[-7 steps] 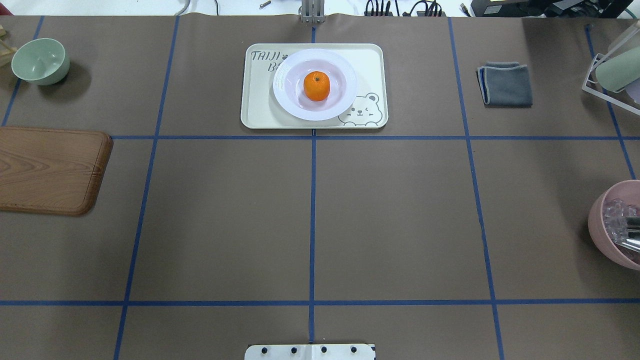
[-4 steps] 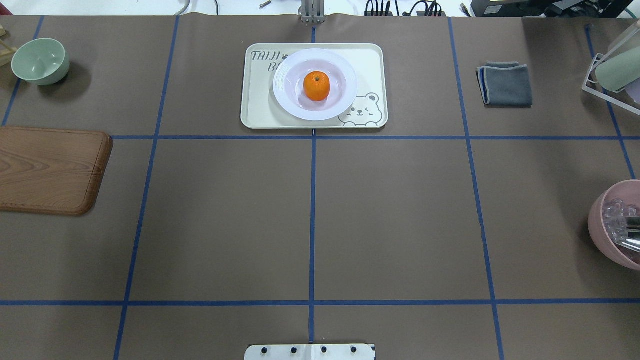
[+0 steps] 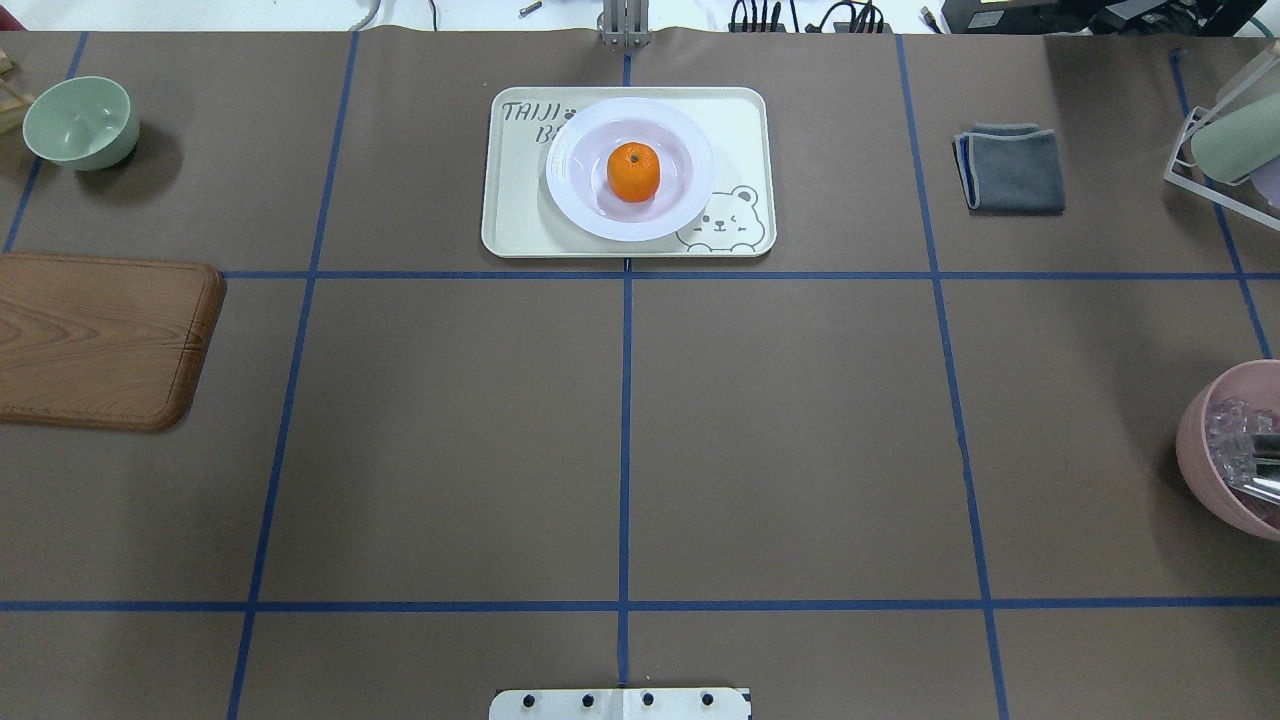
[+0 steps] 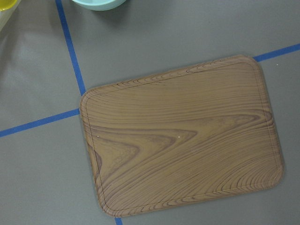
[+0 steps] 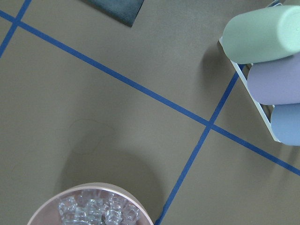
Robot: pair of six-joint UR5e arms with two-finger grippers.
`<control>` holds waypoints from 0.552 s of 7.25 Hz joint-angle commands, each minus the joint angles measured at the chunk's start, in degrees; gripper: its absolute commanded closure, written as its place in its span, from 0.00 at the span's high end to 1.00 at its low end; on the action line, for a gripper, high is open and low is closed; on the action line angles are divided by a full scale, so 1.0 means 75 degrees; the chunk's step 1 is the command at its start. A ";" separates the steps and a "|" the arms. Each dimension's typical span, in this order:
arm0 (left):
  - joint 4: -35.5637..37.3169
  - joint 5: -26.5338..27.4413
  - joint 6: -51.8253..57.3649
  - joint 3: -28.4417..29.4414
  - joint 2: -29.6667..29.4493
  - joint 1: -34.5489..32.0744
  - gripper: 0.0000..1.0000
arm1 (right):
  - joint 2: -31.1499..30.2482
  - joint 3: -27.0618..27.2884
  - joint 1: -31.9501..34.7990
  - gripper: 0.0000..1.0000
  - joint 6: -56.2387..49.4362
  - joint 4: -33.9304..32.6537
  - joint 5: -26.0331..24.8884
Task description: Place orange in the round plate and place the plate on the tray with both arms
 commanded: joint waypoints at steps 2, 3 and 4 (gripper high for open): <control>0.0000 -0.0001 -0.0018 0.0012 0.0013 0.0012 0.98 | 0.0021 0.0000 -0.0012 1.00 0.0000 0.0000 -0.0018; 0.0000 -0.0001 -0.0076 -0.0023 -0.0010 0.0012 0.98 | 0.0010 0.0000 -0.0058 1.00 0.0000 0.0000 -0.0018; 0.0000 0.0010 -0.0123 -0.0058 -0.0045 0.0012 0.98 | 0.0010 -0.0011 -0.0082 1.00 0.0000 0.0000 -0.0006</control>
